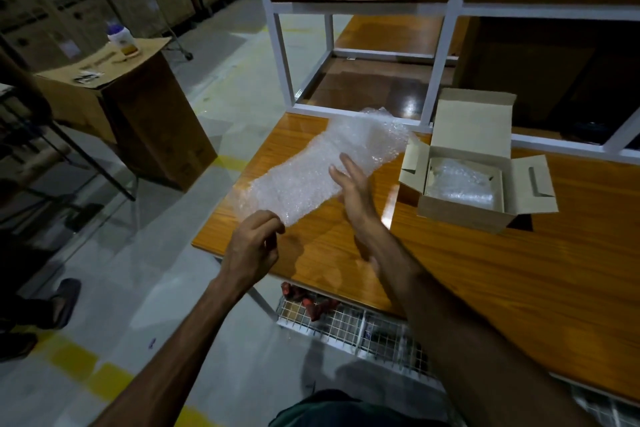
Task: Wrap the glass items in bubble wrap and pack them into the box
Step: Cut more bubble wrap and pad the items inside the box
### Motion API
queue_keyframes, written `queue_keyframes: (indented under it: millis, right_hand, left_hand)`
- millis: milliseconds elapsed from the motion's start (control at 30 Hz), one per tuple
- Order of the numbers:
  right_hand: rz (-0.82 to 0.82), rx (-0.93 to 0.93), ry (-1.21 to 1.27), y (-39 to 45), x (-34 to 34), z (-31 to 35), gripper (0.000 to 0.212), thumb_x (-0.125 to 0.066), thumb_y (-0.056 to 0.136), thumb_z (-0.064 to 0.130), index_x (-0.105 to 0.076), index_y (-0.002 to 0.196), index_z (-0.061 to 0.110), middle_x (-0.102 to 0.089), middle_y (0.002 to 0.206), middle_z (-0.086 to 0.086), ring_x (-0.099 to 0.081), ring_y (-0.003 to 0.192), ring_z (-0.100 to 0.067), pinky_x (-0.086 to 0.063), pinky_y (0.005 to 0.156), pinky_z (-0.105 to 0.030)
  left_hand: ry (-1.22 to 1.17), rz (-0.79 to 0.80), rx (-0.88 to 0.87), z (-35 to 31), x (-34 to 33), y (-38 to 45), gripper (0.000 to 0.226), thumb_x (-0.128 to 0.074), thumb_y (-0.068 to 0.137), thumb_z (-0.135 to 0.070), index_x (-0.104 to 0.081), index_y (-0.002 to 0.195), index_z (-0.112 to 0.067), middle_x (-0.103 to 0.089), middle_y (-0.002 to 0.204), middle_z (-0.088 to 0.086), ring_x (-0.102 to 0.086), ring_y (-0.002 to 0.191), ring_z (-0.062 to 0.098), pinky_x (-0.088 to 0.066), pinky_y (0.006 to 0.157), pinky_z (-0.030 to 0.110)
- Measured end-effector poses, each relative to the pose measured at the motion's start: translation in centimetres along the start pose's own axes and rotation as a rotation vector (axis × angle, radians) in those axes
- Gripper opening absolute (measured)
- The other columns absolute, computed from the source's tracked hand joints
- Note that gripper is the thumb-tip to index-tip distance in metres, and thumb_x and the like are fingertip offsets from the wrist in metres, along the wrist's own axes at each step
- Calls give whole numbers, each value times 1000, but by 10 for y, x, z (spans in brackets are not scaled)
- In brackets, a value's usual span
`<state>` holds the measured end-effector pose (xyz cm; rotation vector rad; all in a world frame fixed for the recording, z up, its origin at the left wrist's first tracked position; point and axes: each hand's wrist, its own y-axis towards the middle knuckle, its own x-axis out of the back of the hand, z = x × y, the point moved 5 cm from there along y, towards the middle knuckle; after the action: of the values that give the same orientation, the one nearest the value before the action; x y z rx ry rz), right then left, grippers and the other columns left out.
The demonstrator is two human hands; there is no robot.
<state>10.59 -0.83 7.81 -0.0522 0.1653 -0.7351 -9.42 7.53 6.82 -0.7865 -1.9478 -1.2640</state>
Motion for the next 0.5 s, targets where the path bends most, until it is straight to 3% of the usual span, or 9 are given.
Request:
queue_keyframes:
  millis: [100, 167, 267, 367, 500]
  right_hand:
    - [-97, 101, -146, -4, 19, 2, 80, -60, 92, 52, -28, 163, 34, -23, 172, 6, -27, 155, -20, -33, 124, -53]
    - [-162, 136, -200, -9, 34, 2, 81, -61, 88, 59, -26, 160, 48, -19, 172, 12, -26, 156, -20, -34, 122, -58]
    - [-281, 158, -341, -24, 58, -2, 82, -57, 81, 70, -18, 153, 66, -16, 170, 16, -26, 155, -22, -39, 116, -63]
    - [-365, 209, -411, -52, 79, -4, 82, -58, 88, 62, -14, 158, 60, -18, 170, 17, -31, 153, -21, -41, 115, -62]
    - [-462, 213, -507, -85, 113, -15, 82, -64, 100, 36, -15, 166, 38, -15, 165, 21, -17, 148, -5, -22, 124, -49]
  left_hand:
    - [44, 41, 40, 18, 8, 8, 46, -62, 64, 29, -70, 98, -1, -66, 94, 11, -58, 86, 26, -52, 66, 40]
    - [79, 57, 63, 26, 11, 14, 54, -62, 60, 29, -72, 104, -1, -65, 95, 11, -55, 88, 25, -46, 67, 36]
    - [152, 84, 73, 38, 8, 20, 48, -60, 61, 24, -76, 97, -4, -62, 93, 11, -53, 87, 31, -44, 66, 37]
    - [204, 77, 82, 44, 1, 21, 37, -49, 67, 12, -74, 88, -7, -58, 89, 10, -49, 84, 29, -40, 63, 39]
    - [227, 102, 123, 41, -19, 18, 32, -63, 68, 19, -73, 86, -5, -58, 91, 12, -48, 87, 29, -45, 62, 45]
